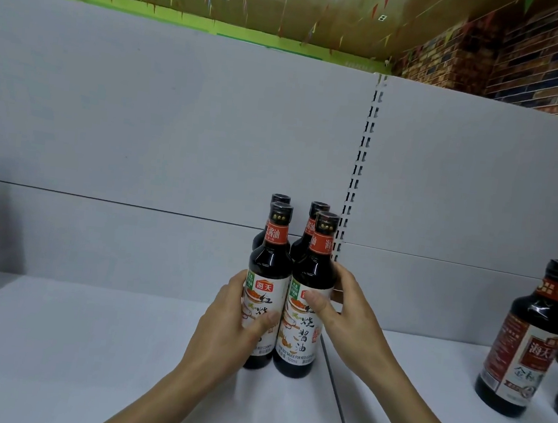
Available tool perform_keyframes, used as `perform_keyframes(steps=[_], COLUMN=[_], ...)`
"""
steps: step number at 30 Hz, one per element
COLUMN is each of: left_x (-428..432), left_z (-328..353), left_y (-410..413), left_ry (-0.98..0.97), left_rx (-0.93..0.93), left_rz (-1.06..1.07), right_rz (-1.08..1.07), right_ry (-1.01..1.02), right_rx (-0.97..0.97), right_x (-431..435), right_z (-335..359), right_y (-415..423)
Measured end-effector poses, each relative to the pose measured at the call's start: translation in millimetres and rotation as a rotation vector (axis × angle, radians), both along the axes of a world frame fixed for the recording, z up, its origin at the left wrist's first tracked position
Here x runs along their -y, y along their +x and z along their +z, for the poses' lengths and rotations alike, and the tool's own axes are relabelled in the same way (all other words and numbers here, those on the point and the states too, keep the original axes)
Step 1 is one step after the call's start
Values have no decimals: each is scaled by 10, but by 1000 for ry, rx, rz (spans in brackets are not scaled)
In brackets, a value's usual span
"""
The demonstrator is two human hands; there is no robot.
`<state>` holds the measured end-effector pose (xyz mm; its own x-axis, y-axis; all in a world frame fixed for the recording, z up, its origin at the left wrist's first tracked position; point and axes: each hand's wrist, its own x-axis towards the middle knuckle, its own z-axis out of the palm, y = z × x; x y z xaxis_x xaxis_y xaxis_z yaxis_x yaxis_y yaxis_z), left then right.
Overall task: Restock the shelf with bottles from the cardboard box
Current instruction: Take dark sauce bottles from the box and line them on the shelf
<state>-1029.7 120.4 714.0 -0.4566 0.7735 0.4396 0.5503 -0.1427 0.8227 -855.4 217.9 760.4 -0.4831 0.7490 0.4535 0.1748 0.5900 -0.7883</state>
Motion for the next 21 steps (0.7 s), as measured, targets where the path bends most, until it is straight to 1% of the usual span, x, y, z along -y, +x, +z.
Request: perform_keyframes(steps=[4,21], left_x=[-25,-40], left_z=[-20,-18], left_y=[-22,-10], left_ry=[6,17], left_rx=[-25,-45], left_rz=[18,32], right_rz=[-14,55], right_ry=[-27,-23], right_rx=[-39,-8], right_x=[-6,-14], right_z=[-18,-49], right_y=[-2,9])
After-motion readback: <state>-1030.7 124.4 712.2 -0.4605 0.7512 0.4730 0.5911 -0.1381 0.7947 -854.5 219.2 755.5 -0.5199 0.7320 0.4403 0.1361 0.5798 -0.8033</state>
